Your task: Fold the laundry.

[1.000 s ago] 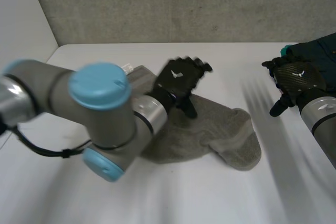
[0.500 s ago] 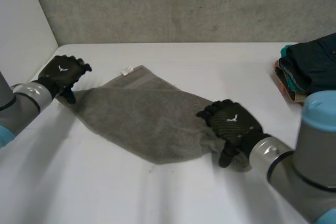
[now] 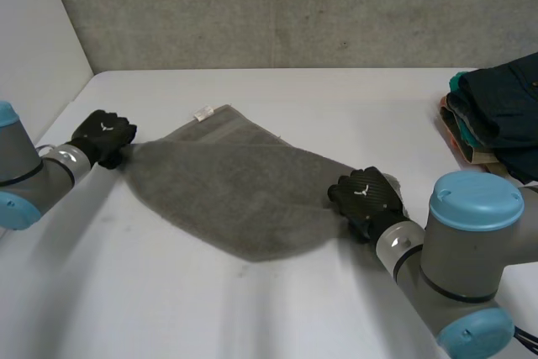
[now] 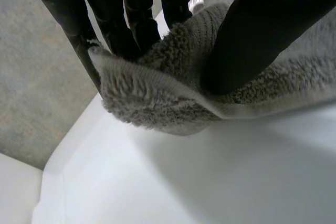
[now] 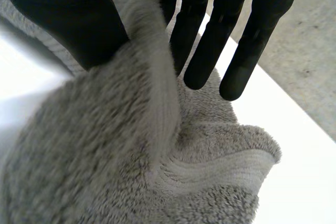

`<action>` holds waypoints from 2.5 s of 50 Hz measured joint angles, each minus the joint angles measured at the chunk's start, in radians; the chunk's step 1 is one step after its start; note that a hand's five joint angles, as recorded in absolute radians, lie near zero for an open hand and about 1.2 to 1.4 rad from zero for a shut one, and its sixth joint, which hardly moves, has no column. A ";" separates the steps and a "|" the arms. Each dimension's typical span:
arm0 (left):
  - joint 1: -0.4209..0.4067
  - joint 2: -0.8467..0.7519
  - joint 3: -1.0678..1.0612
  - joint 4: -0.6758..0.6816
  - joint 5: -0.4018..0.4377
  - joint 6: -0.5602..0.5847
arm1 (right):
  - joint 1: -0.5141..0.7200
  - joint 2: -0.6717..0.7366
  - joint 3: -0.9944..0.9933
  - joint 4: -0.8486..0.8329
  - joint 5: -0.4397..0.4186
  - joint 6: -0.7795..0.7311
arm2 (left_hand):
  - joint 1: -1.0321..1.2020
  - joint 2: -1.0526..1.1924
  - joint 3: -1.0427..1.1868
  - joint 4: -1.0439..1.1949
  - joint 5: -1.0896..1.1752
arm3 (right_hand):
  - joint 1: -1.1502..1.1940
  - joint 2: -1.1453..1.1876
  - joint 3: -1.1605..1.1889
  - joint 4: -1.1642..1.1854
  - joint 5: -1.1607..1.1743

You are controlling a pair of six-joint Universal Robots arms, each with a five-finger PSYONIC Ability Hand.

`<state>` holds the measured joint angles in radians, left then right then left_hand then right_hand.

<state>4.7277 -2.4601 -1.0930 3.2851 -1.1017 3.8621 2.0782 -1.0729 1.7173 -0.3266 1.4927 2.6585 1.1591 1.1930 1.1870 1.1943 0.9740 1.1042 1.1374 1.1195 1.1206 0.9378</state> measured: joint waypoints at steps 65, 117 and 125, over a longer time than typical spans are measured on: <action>-0.282 0.739 -0.580 -0.103 -0.211 -0.415 | -0.207 -0.053 -0.328 0.454 -0.029 -0.108 | 0.000 0.001 0.002 0.004 0.000 | -0.609 -0.646 -0.627 -0.623 -0.612; -0.239 0.859 -0.540 -0.237 -0.279 -0.368 | -0.323 -0.254 -0.552 0.836 -0.163 -0.308 | 0.000 0.003 0.002 0.005 0.000 | 0.018 0.037 0.068 0.077 0.053; -0.237 0.723 -0.487 -0.142 -0.285 -0.326 | -0.316 -0.148 -0.599 0.764 -0.135 -0.326 | 0.000 0.004 0.007 0.005 0.000 | 0.018 0.037 0.068 0.077 0.054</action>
<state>4.4909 -1.7375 -1.5799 3.1432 -1.3867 3.5361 1.7619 -1.2210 1.1180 0.4372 1.3578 2.3325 1.1591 1.1969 1.1935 1.1991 0.9741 1.1225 1.1746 1.1875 1.1980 0.9914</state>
